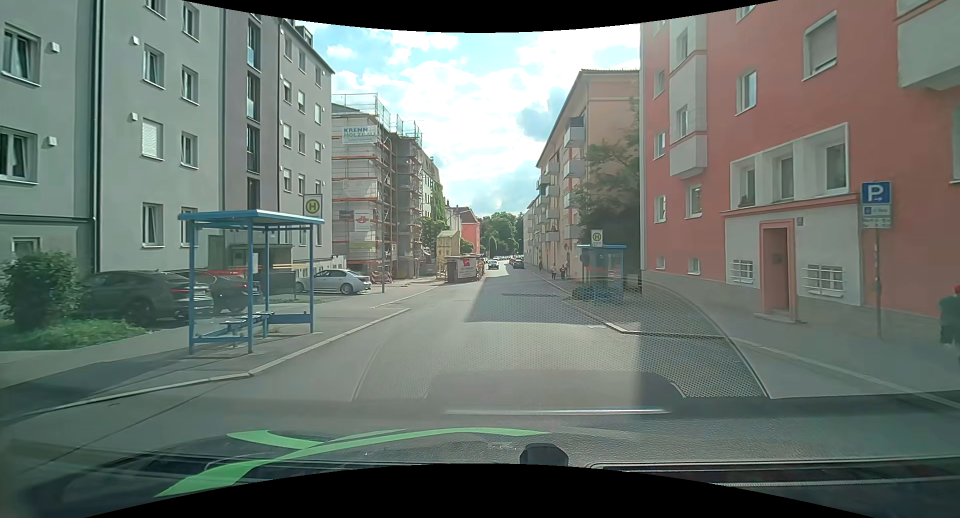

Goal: Follow the waypoints while adhering to traffic rules and regulations

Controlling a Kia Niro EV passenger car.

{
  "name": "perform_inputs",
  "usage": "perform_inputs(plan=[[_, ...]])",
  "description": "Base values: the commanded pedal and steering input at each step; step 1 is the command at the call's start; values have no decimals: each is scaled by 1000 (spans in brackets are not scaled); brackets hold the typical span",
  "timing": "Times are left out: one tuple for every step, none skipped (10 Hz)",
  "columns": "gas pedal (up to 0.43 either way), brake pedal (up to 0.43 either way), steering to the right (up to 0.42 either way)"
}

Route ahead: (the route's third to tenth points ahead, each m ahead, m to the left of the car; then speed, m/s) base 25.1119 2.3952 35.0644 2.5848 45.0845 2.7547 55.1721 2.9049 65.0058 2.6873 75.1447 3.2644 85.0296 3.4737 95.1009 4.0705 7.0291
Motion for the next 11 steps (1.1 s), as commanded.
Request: perform_inputs(plan=[[47, 0, 6], [47, 0, 6], [47, 0, 6], [47, 0, 6], [47, 0, 6], [39, 0, 6], [28, 0, 6], [28, 0, 6], [20, 0, 6], [20, 0, 6], [20, 0, 6]])
